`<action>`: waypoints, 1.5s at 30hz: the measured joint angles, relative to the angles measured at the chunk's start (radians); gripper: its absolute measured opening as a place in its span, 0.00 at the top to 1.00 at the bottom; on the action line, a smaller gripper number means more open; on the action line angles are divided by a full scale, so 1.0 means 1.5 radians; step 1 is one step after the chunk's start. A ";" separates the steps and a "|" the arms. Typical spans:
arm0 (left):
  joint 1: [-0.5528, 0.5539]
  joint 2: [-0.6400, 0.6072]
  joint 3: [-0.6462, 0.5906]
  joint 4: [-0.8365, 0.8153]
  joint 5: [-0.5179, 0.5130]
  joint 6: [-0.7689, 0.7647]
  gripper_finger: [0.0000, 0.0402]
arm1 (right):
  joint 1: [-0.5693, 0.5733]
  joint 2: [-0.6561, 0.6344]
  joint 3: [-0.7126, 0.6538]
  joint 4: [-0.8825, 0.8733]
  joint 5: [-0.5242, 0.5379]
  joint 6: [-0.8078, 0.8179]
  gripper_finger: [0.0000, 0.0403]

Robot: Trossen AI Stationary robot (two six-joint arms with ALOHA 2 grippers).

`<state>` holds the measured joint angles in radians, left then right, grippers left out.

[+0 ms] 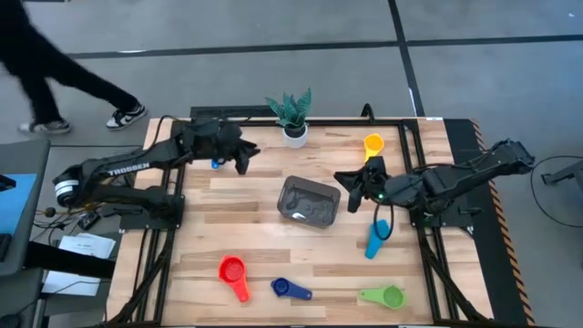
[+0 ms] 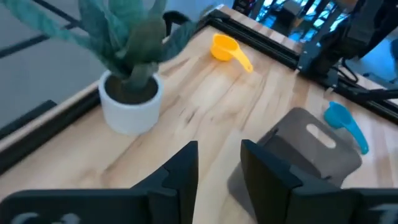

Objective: Nest measuring cups in basket
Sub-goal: Stack the blue measuring cup on top of the orange measuring cup

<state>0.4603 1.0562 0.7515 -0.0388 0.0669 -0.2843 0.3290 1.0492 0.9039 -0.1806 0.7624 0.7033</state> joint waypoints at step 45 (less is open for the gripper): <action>0.229 0.050 -0.044 -0.150 -0.205 -0.288 0.62 | -0.558 -0.130 -0.255 0.257 -0.740 0.073 0.40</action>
<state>0.8037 1.1305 0.6857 -0.2644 -0.2404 -0.7166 -0.5081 0.8541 0.5209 0.2053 -0.3482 0.8123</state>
